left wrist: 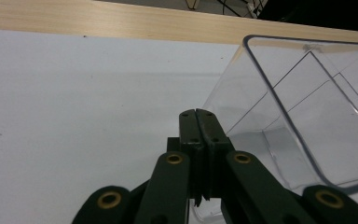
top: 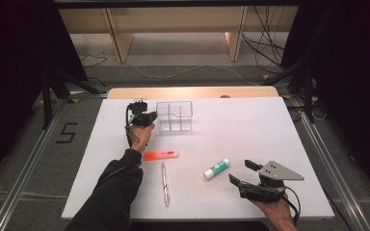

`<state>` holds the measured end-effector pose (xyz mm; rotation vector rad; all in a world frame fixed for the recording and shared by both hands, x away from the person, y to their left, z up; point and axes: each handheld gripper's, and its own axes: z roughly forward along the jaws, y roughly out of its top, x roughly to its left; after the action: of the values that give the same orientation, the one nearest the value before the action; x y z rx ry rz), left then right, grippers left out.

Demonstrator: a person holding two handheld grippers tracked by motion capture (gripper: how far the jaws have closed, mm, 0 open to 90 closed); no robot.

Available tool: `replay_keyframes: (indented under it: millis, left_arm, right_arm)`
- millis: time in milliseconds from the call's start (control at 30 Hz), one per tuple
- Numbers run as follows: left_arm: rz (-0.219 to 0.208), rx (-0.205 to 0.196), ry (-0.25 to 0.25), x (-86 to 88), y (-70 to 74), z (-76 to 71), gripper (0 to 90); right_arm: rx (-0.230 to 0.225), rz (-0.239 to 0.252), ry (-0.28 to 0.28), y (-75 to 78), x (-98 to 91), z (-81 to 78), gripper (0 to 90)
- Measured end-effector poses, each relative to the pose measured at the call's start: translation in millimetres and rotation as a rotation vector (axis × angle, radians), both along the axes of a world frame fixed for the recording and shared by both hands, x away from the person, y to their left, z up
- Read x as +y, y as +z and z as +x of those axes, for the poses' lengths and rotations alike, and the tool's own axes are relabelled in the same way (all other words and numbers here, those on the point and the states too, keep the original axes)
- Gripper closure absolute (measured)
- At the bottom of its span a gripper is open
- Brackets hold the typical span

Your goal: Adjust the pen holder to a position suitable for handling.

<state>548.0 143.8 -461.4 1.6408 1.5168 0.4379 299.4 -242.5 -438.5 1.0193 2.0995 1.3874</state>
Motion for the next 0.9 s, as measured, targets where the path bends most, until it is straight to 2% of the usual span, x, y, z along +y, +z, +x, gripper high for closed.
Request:
replay_keyframes:
  millis: [500, 633, 767, 900]
  left_arm:
    - [0.017, 0.001, -0.043, -24.5, 1.8, 3.4, 89.4]
    - [0.008, -0.003, -0.047, -31.2, 1.9, 4.0, 89.4]
    - [0.015, -0.003, -0.057, -32.3, 2.6, 4.0, 89.4]
    - [0.034, -0.002, -0.046, -27.4, 6.2, 1.6, 89.0]
  right_arm:
    - [-0.001, -0.002, 0.003, 0.2, -0.5, -0.2, 25.2]
    - [-0.003, -0.001, 0.004, 0.1, -0.8, -0.1, 25.2]
    - [-0.003, 0.0, 0.003, 0.1, -1.3, -0.2, 25.2]
    - [-0.002, 0.0, 0.0, 0.2, -1.3, -0.6, 25.1]
